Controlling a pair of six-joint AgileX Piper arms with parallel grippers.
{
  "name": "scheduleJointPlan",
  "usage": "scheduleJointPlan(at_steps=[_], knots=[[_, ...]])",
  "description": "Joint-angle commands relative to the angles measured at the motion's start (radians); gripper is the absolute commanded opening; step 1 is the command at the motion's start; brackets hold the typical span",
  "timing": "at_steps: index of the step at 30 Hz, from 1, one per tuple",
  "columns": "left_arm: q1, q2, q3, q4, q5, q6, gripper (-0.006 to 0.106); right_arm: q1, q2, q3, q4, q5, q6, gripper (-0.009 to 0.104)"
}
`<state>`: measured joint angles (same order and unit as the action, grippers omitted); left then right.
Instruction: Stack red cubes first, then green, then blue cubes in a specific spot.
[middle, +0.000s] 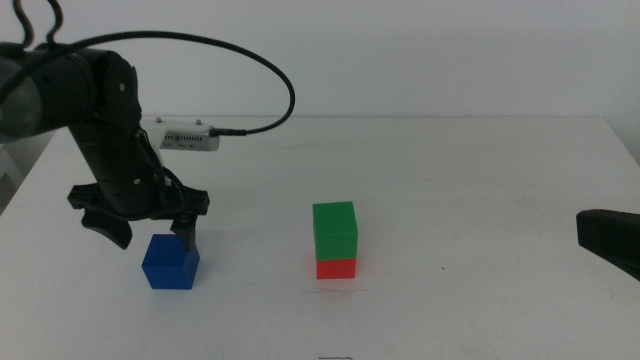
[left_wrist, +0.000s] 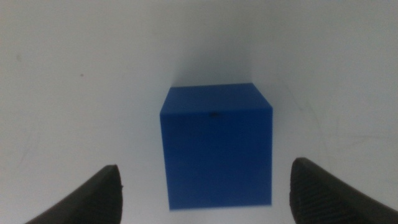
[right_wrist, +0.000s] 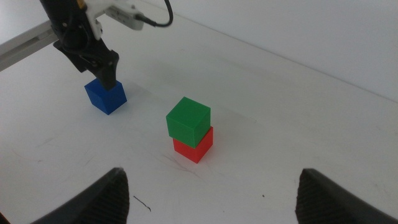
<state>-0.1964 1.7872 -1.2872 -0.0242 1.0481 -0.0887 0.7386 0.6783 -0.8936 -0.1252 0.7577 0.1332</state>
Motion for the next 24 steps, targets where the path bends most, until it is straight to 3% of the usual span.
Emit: scheduleJointPlan(at_steps=[1,10,14,17,24], knots=[[-0.005,-0.023,-0.029,-0.009,-0.019,0.009,0.09,-0.006,0.001,-0.026,-0.019,-0.066,-0.014,0.075],[-0.005,0.063,-0.029,-0.037,-0.023,0.037,0.089,-0.006,0.001,-0.026,-0.019,-0.066,-0.014,0.075],[-0.005,0.079,-0.029,-0.066,-0.043,0.05,0.081,-0.006,0.001,-0.026,-0.019,-0.065,-0.014,0.075],[-0.005,0.079,-0.029,-0.068,-0.041,0.046,0.064,-0.006,0.001,-0.026,-0.019,-0.065,-0.014,0.075],[-0.023,-0.008,-0.035,-0.066,-0.015,-0.076,0.009,-0.006,0.001,-0.026,-0.019,-0.065,-0.014,0.075]])
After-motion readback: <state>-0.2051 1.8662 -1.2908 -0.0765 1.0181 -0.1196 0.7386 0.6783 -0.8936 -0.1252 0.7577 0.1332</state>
